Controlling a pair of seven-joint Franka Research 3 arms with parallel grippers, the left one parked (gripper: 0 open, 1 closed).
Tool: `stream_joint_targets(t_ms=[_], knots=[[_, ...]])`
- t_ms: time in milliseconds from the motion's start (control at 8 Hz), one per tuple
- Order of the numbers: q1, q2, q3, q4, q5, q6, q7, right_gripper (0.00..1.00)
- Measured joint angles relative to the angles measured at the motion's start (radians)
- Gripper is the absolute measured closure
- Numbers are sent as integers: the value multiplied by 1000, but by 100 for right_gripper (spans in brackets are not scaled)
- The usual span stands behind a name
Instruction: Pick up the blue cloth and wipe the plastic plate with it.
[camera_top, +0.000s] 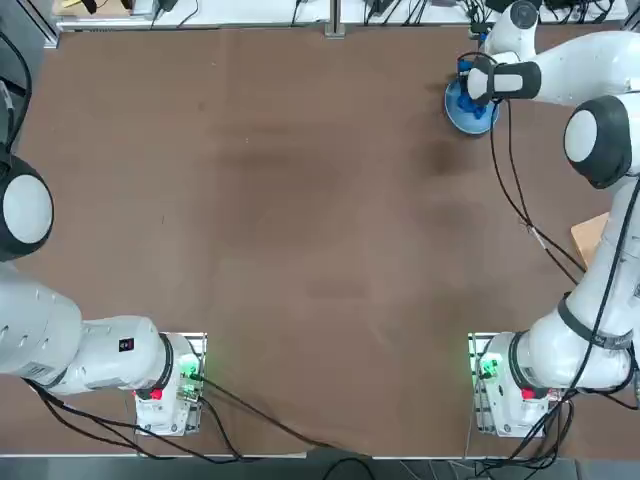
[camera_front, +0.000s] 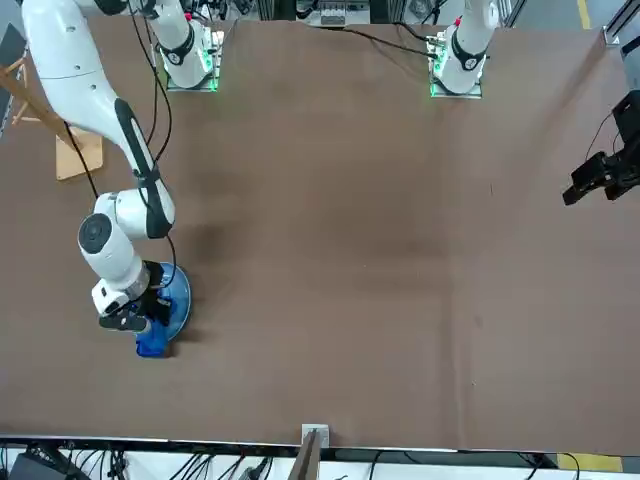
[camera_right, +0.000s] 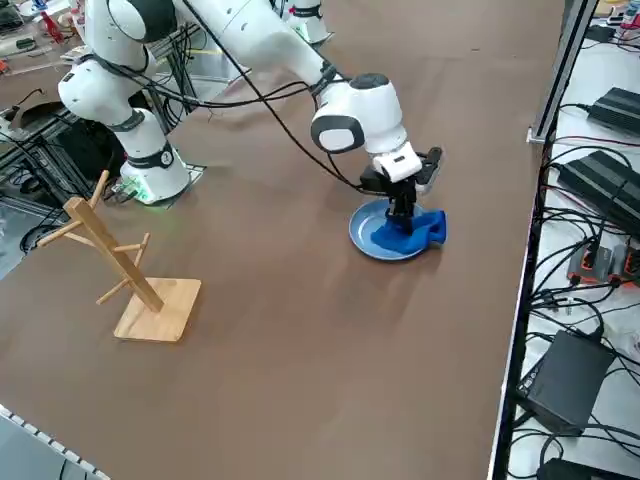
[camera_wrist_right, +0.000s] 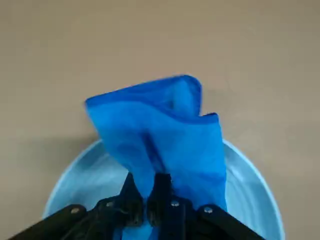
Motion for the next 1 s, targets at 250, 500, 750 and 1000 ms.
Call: stream_joint_targets(t_ms=[250, 500, 750, 1000], knots=[[-14, 1, 1, -3, -1, 1, -27, 94], [-22, -8, 1, -19, -2, 3, -42, 94], [-31, -42, 1, -74, -5, 7, -49, 94], [-31, -81, 2, -136, -6, 7, -49, 94]])
